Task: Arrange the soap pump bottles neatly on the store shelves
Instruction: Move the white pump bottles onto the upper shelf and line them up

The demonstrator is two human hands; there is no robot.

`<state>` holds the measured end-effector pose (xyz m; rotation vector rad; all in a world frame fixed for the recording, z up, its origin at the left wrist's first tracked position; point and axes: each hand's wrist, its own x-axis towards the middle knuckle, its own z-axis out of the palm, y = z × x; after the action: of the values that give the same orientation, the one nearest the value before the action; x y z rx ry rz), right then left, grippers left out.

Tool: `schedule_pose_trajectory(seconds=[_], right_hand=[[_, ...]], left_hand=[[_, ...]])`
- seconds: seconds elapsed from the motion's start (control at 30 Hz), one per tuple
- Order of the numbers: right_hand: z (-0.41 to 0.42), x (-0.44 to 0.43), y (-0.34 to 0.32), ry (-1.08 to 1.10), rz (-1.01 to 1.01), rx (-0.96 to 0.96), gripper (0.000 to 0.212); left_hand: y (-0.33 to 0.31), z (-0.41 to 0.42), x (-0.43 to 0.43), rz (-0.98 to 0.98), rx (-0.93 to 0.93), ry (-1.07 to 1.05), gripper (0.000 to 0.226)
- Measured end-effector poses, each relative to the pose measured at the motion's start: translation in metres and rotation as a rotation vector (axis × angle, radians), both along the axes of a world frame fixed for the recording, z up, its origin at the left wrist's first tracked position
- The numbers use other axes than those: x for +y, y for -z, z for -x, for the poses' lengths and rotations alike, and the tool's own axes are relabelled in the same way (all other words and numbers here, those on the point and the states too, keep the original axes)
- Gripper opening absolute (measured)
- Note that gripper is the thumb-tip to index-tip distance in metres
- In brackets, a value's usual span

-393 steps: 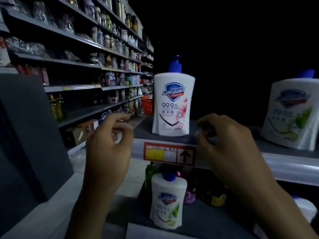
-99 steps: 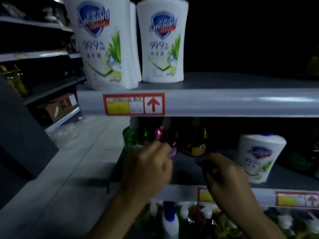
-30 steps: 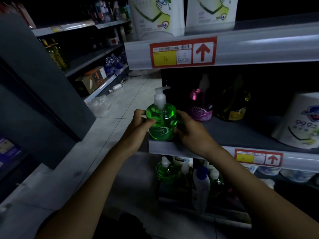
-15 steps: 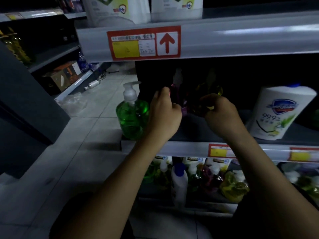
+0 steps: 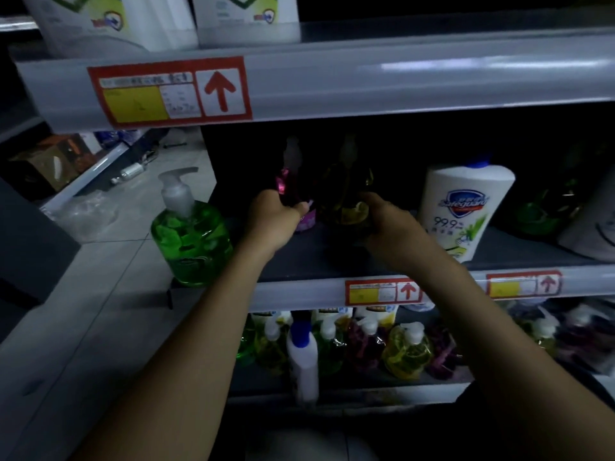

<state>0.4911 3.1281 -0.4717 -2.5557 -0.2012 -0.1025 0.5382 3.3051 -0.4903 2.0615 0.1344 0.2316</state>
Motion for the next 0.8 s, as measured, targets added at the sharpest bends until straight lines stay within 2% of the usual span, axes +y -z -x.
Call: schedule_pose_trajectory(seconds=[0.23,0.37,0.5,0.63,0.7,0.77,0.8], right_hand=[[0.039,-0.015,-0.013,-0.069,-0.045,-0.116,0.047],[0.048,-0.028,0.002,-0.065,0.071,-0.112,0.039],[0.051,-0.025,0.009,-0.049,0.062,-0.151,0.034],[0.063,-0.012,0.013,-0.069,0.043,-0.21,0.027],[0.07,-0.004,0.016,-0.128,0.038,-0.178,0.021],[0.076,0.003,0.018,-0.196,0.067,-0.062,0.017],[0.079,0.006,0.019,-0.238,0.097,0.055,0.017]], left_hand=[[0.006,-0.003,-0.033,-0.024,-0.015,0.084,0.024],[0.01,-0.004,-0.049,-0.066,-0.035,0.148,0.027],[0.008,0.011,-0.056,-0.152,-0.075,0.142,0.033],[0.004,0.046,-0.026,-0.284,-0.361,0.11,0.036],[0.0,0.069,-0.005,-0.286,-0.524,0.133,0.025],[0.001,0.096,0.015,-0.346,-0.577,0.242,0.009],[0.006,0.111,0.025,-0.394,-0.556,0.308,0.007]])
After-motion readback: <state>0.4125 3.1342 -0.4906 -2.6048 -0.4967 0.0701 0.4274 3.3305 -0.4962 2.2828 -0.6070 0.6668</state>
